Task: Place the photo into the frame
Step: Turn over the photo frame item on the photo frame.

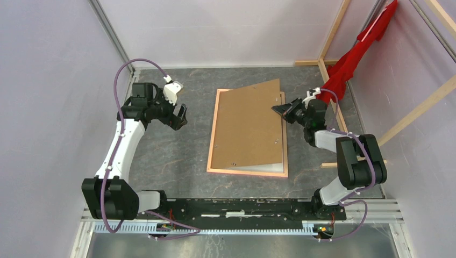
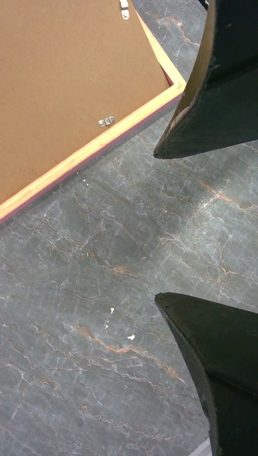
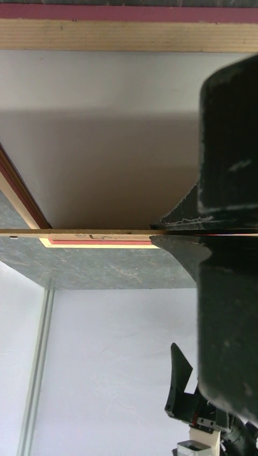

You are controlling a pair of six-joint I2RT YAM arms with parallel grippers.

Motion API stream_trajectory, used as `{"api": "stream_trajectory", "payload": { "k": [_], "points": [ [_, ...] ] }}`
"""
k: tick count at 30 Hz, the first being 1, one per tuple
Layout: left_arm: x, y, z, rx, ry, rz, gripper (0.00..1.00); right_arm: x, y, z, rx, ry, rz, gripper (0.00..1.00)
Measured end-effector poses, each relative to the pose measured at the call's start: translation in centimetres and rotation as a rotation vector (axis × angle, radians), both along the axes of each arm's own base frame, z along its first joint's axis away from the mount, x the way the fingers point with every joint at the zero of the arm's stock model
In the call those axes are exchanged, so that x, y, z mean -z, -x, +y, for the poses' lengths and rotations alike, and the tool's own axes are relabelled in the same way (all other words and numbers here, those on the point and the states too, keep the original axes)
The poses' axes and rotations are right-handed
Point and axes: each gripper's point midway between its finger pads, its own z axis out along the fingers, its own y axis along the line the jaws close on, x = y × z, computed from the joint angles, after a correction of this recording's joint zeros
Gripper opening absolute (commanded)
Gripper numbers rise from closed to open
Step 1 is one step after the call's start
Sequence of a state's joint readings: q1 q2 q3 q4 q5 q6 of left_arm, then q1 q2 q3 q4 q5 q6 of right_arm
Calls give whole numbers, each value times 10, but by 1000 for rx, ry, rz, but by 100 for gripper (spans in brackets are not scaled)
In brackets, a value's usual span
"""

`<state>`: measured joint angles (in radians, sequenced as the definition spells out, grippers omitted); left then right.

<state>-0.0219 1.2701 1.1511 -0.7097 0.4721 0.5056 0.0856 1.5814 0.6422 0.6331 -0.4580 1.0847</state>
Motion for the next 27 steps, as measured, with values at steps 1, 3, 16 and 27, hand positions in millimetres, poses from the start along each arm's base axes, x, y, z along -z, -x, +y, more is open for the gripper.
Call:
{"api": "stream_trajectory", "payload": {
  "k": [1, 3, 16, 27],
  "points": [
    [1, 0, 0, 2, -1, 2, 100, 0, 1, 5, -6, 5, -4, 0],
    [3, 1, 0, 4, -4, 5, 100, -1, 3, 16, -26, 17, -15, 0],
    [11, 12, 1, 11, -12, 27, 100, 25, 16, 85, -233, 189, 16, 69],
    [18, 13, 5, 4, -32, 39, 100, 37, 11, 65, -222, 453, 59, 98]
  ]
}}
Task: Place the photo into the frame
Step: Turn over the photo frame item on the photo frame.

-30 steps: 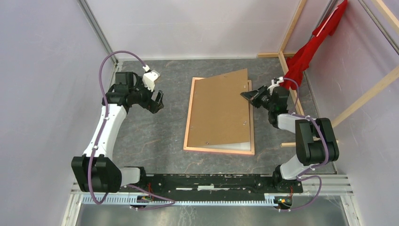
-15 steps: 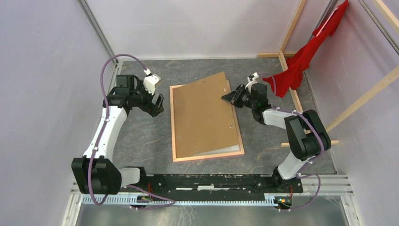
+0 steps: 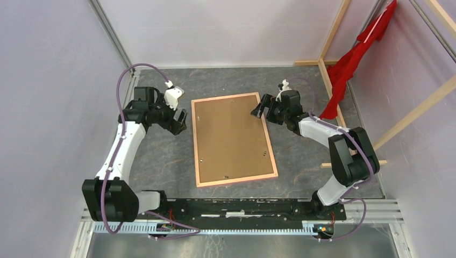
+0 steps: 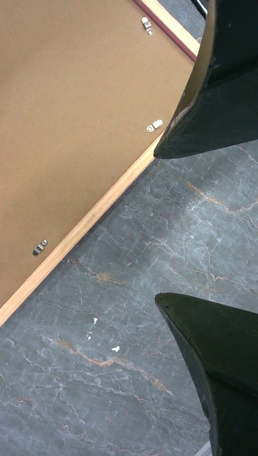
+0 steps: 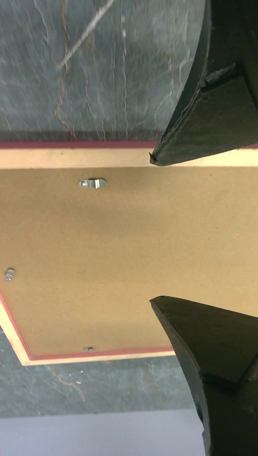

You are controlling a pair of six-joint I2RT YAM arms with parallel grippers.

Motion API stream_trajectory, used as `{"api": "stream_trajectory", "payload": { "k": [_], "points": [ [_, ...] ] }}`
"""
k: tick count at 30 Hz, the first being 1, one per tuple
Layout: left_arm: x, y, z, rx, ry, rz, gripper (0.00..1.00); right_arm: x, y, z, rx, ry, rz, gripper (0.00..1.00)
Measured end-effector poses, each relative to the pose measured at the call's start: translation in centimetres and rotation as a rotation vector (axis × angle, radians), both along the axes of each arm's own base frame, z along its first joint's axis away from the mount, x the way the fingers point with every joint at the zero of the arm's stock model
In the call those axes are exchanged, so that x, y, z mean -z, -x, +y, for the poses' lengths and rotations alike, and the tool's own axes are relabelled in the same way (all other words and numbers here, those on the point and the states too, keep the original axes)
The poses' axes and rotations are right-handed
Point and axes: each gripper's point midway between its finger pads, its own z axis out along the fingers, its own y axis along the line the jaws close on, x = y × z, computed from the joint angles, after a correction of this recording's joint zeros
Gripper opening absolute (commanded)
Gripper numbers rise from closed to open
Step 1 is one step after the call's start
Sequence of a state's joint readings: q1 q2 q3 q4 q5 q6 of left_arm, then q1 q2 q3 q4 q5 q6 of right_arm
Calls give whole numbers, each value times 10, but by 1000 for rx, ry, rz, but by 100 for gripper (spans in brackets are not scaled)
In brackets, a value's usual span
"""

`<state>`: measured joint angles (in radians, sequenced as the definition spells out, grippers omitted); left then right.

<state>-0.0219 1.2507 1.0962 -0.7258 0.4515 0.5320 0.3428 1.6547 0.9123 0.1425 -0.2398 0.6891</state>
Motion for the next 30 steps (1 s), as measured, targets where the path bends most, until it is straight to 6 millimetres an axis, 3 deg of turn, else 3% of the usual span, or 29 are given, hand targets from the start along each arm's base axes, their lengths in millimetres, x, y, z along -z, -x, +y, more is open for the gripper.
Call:
{"api": "stream_trajectory", "payload": {
  "k": [5, 8, 12, 14, 17, 21, 24, 30],
  "points": [
    [10, 0, 0, 0, -1, 28, 100, -16, -1, -14, 16, 118, -62, 98],
    [23, 1, 0, -1, -2, 61, 97, -36, 2, -18, 13, 167, -129, 98],
    [47, 3, -1, 4, 3, 120, 93, -70, 10, -9, -39, 123, -234, 98],
    [60, 6, -3, 10, 11, 150, 91, -75, 21, -1, -71, 90, -267, 95],
    [82, 16, -6, 25, 24, 199, 90, -67, 56, 32, -189, 47, -276, 85],
    [106, 29, -13, 69, 22, 235, 86, -42, 117, 89, -389, 0, -243, 64],
    [120, 33, -17, 94, 20, 262, 79, -20, 152, 120, -497, -13, -203, 53],
    [143, 30, -22, 117, 31, 318, 63, 25, 188, 159, -624, 10, -142, 49]
  ]
}}
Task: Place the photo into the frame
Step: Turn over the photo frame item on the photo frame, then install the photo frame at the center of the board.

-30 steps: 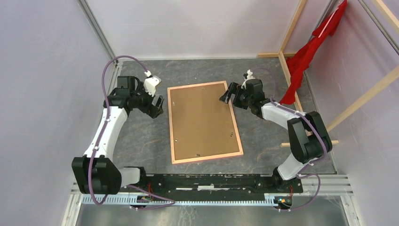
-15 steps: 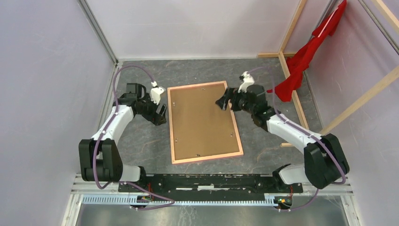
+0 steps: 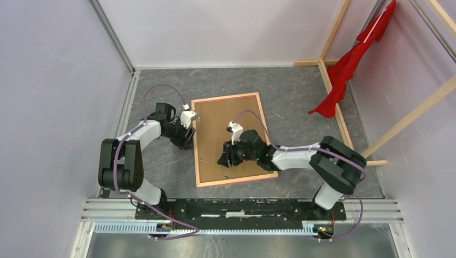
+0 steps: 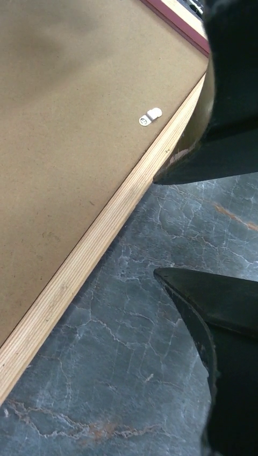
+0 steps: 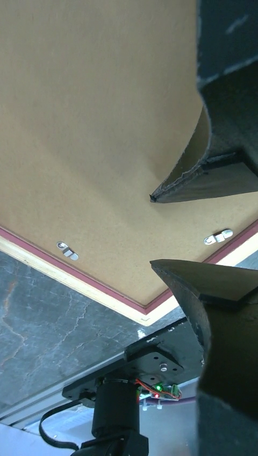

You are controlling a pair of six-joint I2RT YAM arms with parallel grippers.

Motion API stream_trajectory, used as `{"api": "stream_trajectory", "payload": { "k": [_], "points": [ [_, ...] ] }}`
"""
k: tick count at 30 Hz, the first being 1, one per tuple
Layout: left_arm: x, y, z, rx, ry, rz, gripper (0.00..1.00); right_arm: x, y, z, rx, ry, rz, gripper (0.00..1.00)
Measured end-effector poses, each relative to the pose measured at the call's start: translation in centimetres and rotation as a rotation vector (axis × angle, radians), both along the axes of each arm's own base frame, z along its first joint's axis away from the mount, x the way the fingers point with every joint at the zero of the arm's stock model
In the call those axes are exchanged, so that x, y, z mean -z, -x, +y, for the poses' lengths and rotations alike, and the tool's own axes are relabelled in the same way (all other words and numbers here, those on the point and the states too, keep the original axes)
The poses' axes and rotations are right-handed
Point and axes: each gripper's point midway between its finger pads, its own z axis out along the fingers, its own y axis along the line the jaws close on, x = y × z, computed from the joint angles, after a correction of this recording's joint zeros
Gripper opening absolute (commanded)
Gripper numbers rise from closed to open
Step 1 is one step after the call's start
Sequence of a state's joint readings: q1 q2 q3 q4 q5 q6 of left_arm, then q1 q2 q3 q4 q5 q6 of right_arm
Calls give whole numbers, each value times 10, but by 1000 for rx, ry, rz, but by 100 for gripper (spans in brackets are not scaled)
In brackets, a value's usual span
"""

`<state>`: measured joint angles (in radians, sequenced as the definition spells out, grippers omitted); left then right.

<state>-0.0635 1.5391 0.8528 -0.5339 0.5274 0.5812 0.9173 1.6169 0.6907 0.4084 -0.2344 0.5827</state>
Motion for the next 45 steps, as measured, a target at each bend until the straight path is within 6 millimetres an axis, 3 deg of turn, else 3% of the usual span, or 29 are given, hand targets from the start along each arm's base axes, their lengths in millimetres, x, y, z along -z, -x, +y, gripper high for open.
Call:
{"api": "stream_trajectory", "payload": {
  "k": [3, 13, 25, 45],
  "points": [
    [3, -1, -1, 4, 7, 5, 61, 12, 7, 14, -32, 13, 7, 48],
    [-4, -4, -10, 35, 57, -13, 57, 20, 3, 51, -70, -9, -16, 47],
    [4, -5, -16, 54, 85, 15, 39, 27, -3, 68, -81, -10, -14, 44],
    [3, -7, -19, 67, 101, 20, 36, 30, 6, 95, -137, -35, -12, 39]
  ]
}}
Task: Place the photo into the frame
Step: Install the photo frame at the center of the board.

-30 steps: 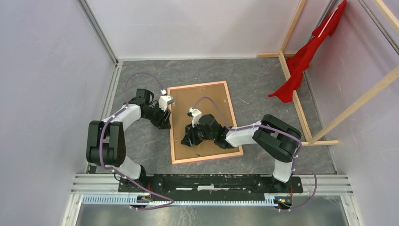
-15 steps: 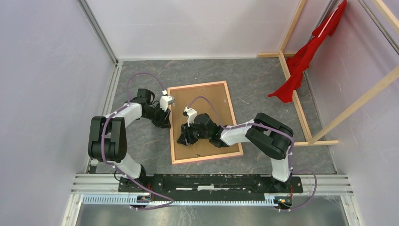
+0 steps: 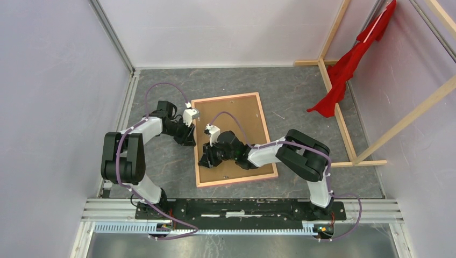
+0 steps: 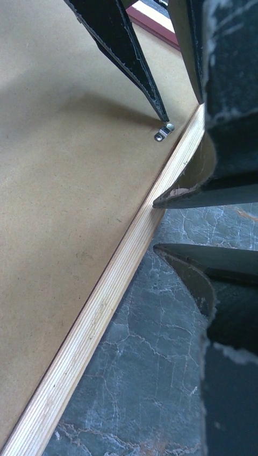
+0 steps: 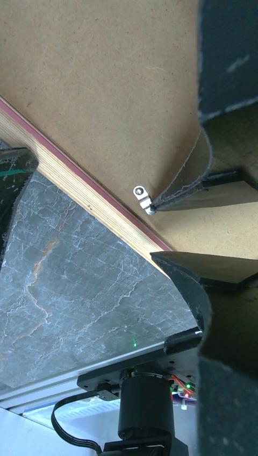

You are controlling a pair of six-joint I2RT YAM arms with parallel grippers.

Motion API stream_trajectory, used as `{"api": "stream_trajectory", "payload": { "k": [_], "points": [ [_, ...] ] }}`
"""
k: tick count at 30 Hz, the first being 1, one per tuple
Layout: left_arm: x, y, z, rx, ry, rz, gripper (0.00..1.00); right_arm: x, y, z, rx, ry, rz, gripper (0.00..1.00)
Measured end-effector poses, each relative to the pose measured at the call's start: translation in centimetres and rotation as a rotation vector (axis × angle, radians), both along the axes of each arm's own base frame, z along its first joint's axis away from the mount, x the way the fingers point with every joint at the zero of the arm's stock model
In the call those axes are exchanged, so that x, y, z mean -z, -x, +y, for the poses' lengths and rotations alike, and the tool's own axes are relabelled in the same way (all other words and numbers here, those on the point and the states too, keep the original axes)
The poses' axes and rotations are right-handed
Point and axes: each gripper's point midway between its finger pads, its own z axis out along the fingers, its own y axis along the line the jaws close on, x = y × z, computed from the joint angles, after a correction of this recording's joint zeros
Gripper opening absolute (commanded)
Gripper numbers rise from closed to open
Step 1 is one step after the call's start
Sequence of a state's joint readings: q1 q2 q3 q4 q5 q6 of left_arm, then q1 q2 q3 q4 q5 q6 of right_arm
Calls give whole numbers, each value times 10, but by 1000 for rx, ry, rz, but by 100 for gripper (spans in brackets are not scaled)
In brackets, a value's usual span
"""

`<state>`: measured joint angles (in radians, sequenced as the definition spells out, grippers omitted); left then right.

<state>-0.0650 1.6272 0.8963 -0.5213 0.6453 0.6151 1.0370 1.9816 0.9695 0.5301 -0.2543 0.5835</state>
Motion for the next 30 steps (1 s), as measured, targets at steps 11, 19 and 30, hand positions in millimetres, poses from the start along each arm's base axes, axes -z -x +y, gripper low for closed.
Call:
{"api": "stream_trajectory", "payload": {
  "k": [11, 19, 30],
  "points": [
    [0, 0, 0, 1, 0, 0, 36, 1, -2, 4, 8, -4, 11, 37],
    [0, 0, 0, 1, 0, 0, 36, 1, -8, 6, 19, -14, 16, 36],
    [0, 0, 0, 1, 0, 0, 36, 2, -11, 7, 17, -34, 35, 33]
  ]
}}
